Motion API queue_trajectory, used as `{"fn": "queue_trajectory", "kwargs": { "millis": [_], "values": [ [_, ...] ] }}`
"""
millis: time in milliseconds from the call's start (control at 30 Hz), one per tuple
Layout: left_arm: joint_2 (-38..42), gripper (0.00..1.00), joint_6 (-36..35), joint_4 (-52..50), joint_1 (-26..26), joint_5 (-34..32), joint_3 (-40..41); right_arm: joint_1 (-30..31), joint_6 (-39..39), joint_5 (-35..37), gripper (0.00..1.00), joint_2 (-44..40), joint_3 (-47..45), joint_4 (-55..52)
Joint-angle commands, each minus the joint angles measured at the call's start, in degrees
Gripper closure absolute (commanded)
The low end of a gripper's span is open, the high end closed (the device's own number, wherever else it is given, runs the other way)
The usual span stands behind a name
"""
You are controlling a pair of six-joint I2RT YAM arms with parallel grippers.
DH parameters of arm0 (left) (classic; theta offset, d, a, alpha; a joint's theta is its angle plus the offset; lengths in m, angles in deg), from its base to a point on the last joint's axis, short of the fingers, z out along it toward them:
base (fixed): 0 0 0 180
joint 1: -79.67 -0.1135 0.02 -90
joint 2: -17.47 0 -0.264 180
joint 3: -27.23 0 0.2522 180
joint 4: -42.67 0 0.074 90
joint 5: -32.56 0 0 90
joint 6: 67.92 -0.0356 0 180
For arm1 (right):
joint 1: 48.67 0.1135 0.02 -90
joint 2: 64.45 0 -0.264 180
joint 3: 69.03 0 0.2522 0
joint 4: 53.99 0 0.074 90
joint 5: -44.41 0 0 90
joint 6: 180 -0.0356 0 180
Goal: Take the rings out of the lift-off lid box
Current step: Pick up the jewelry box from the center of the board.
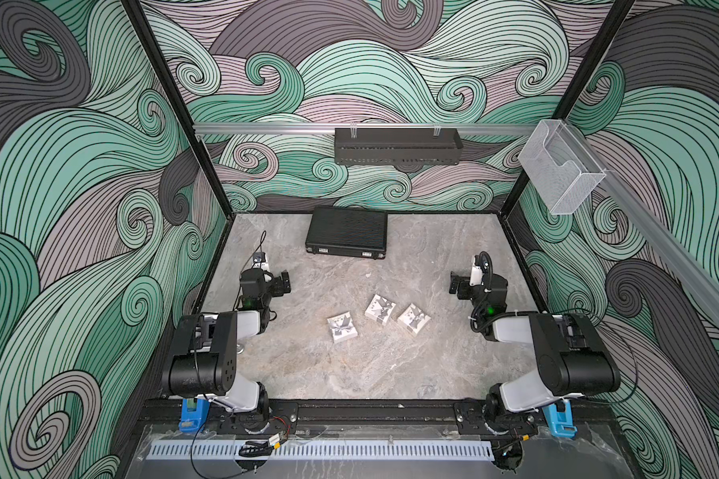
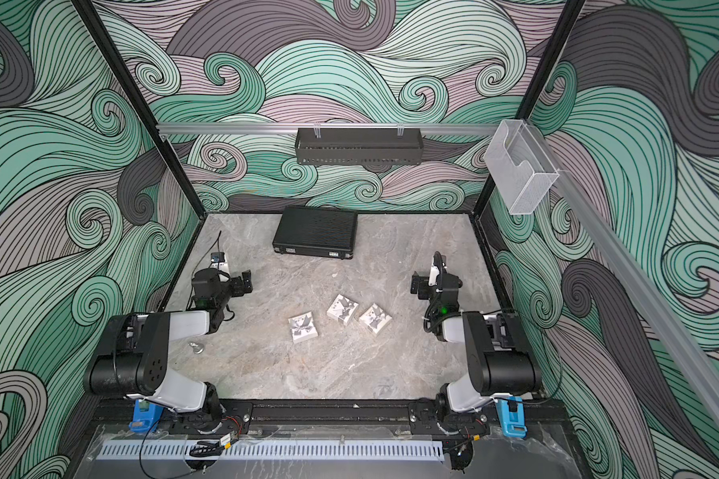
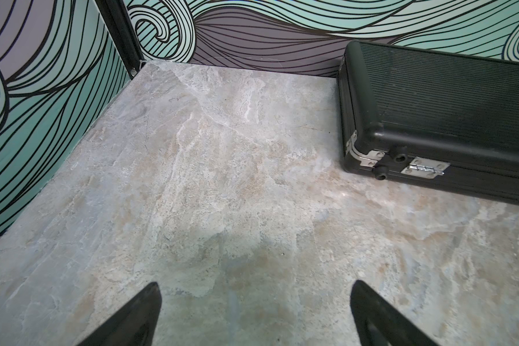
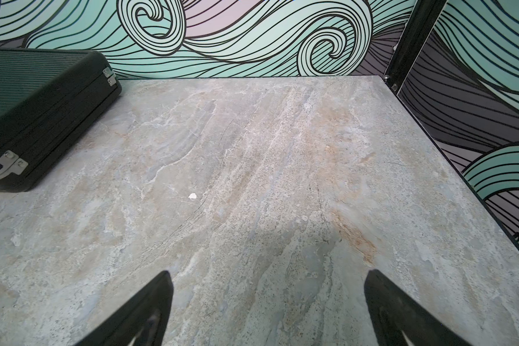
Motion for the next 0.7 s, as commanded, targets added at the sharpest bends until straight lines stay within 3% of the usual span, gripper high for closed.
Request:
{"fn": "queue_trajectory", "kwargs": {
  "millis": [0, 67, 100, 200, 333, 467, 567, 667],
  "values": [
    [4.73, 0.01, 1.43, -5.61, 0.70, -7.51, -2.88, -0.10, 0.39, -0.37, 0.01, -4.15, 1.94, -3.71],
    [11.75, 0.01, 6.23, -24.16, 1.02, -9.46, -10.05, 0.57, 0.42, 0.56, 0.01, -10.74, 7.80, -19.18],
    [13.24, 0.01, 6.97, -29.41, 1.30, -7.00, -12.80, 1.43, 0.25, 1.10, 0.01, -14.05, 9.99, -24.02],
    [15.61, 0.01, 7.02, -35.95, 5.04, -0.89, -16.94, 4.45, -3.96, 1.61, 0.01, -21.60, 15.99, -36.68],
    [18.00, 0.01, 5.93, -47.17, 15.44, -0.86, -22.07, 7.45, -13.32, -2.40, 0.01, -24.41, 26.97, -61.82],
    [19.85, 0.01, 6.33, -63.42, 24.80, -2.48, -29.20, 13.62, -19.78, 0.09, 0.01, -26.14, 28.91, -76.34],
    [22.71, 0.01, 7.53, -75.97, 27.67, -0.16, -34.67, 18.44, -26.12, 0.85, 0.01, -26.75, 28.83, -83.06],
    [28.65, 0.01, 3.20, -78.81, 28.87, 6.76, -33.90, 24.74, -32.82, 4.35, 0.01, -25.00, 29.65, -88.22]
  ]
}}
